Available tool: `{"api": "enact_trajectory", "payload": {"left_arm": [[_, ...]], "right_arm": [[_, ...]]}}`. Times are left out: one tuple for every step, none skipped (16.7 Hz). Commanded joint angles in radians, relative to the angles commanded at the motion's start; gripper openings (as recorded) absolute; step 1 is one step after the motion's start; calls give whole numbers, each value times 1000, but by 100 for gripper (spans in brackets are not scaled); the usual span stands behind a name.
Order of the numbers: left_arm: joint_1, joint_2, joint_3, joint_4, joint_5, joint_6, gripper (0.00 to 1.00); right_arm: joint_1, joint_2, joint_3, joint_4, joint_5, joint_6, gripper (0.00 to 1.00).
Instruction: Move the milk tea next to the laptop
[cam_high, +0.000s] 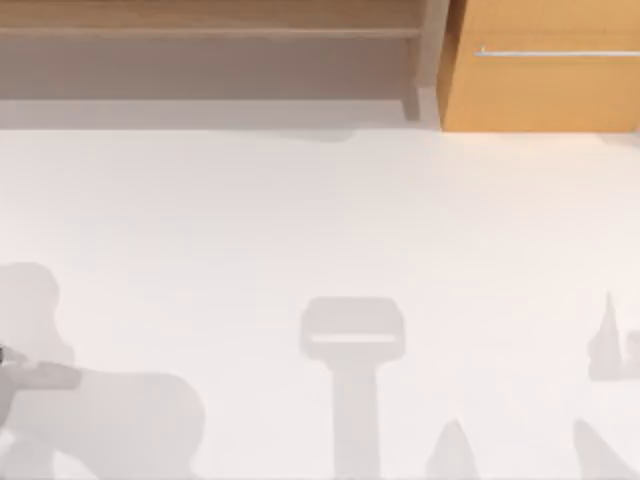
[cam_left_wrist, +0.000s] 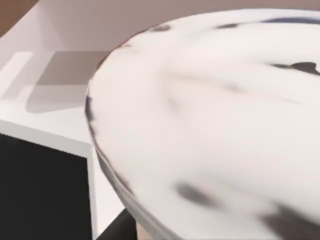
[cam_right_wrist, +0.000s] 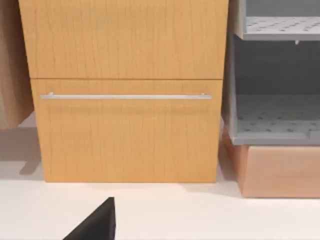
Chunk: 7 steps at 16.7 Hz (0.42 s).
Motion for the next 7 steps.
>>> {"api": "enact_trajectory", "payload": {"left_arm": [[0, 0, 0, 0, 0, 0, 98], [0, 0, 0, 0, 0, 0, 100], [0, 0, 0, 0, 0, 0, 100], [0, 0, 0, 0, 0, 0, 100], [0, 0, 0, 0, 0, 0, 100], [0, 0, 0, 0, 0, 0, 100], [0, 0, 0, 0, 0, 0, 100]], "right_arm": [[0, 0, 0, 0, 0, 0, 100], [0, 0, 0, 0, 0, 0, 100], [0, 0, 0, 0, 0, 0, 100], [0, 0, 0, 0, 0, 0, 100], [0, 0, 0, 0, 0, 0, 100], [0, 0, 0, 0, 0, 0, 100], [0, 0, 0, 0, 0, 0, 100]]}}
